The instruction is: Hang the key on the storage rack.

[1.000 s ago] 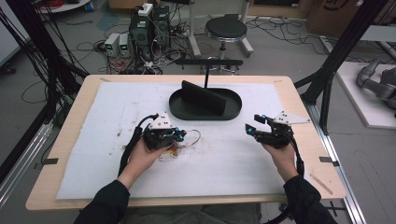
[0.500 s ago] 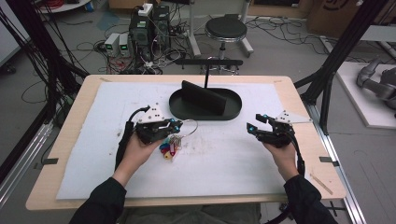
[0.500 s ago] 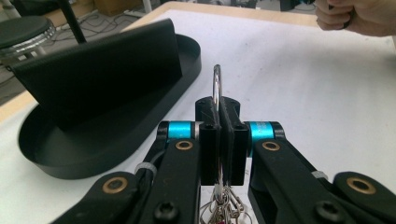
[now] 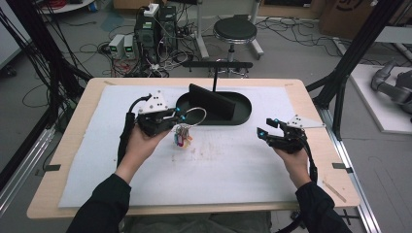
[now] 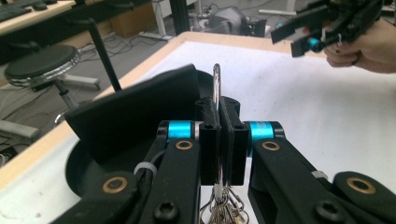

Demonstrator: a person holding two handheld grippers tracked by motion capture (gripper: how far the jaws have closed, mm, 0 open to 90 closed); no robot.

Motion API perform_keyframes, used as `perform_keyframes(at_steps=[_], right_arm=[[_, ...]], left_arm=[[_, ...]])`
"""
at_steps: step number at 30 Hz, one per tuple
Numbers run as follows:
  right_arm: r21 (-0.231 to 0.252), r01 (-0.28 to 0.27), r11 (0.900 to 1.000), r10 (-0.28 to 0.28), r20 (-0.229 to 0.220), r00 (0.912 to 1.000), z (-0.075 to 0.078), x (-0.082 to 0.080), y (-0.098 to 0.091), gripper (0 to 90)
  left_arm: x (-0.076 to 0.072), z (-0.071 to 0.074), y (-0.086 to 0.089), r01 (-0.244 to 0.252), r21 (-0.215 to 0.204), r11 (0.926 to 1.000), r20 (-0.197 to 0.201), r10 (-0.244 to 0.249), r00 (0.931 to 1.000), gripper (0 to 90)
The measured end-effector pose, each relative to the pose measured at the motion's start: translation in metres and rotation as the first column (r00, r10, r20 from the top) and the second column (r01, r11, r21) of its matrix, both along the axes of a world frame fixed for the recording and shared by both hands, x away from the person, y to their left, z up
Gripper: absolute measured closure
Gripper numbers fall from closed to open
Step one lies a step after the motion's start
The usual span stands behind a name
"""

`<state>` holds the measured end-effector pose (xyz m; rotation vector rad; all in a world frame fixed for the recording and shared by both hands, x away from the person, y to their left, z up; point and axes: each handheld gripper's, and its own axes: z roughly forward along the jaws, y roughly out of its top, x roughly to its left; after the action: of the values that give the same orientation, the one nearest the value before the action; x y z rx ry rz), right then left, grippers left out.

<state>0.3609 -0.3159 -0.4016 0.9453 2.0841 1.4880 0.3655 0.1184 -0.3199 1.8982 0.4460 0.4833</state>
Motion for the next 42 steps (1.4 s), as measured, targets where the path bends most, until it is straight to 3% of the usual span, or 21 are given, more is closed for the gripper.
perform_keyframes(at_steps=[8,15,23,42], right_arm=[[0.001,0.004,1.0,-0.004,-0.002,1.0,0.0,0.0,-0.001,38.1],[0.005,0.003,1.0,-0.003,0.001,1.0,0.0,0.0,-0.001,38.1],[0.005,0.0,1.0,0.0,0.001,1.0,0.0,0.0,-0.001,38.0],[0.008,-0.003,1.0,0.003,0.004,1.0,0.001,0.0,-0.002,38.0]], left_arm=[[0.012,0.015,0.001,-0.031,-0.016,0.9994,0.019,0.032,0.9993,86.7],[0.03,0.027,0.002,-0.062,-0.014,0.998,0.018,0.063,0.9979,86.7],[0.048,0.04,-0.002,-0.091,-0.02,0.9956,0.046,0.092,0.9947,86.6],[0.088,0.035,-0.009,-0.172,-0.026,0.9848,0.027,0.173,0.9846,86.7]])
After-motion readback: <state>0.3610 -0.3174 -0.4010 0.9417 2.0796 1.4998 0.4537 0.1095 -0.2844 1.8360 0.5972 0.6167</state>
